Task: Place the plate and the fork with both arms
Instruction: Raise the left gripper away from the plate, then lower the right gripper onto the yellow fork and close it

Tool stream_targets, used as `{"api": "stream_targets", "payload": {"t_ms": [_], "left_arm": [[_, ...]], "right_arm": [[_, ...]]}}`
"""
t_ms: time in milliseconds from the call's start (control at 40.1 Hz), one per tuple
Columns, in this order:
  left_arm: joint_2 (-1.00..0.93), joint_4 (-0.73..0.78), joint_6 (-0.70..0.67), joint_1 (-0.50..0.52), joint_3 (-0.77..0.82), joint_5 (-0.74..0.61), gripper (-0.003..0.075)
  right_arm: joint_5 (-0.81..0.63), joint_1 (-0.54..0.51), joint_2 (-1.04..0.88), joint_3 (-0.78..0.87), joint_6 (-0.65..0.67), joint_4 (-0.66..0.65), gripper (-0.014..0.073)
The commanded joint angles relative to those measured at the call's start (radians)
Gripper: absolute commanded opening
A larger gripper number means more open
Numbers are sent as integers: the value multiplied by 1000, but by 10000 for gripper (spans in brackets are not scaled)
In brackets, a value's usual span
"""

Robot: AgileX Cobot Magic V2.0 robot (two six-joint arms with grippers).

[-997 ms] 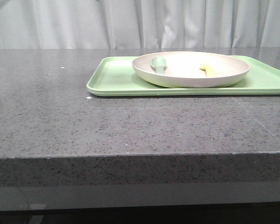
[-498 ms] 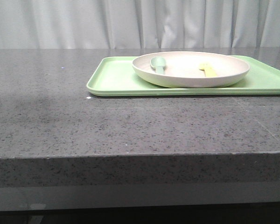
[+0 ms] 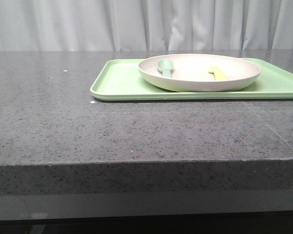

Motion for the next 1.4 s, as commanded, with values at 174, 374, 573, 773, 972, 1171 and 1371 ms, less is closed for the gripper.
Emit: {"api": "stream_targets", "payload": {"t_ms": [174,374,573,773,972,1171,1371], "left_arm": [[-19,-16,0,3,-16,-72,452],[-19,-16,0,3,-11,-73,452],[-19,-16,0,3,10,-88,451],[-19,14,0,3,28,-126,451],[-19,30,0,3,28,-126,451],[-19,30,0,3,28,-126,451],[-19,30,0,3,28,-126,451]], "right_arm": [[0,78,252,-228,-6,19,591],[46,79,437,-373,126,-71,591],[153,79,612,-540,339,-262,591],[252,79,769,-710,380,-286,591],[330,79,908,-861,426,-286,591],[397,79,1036,-1005,477,-304,584],[441,78,1139,-1114,532,-356,517]]}}
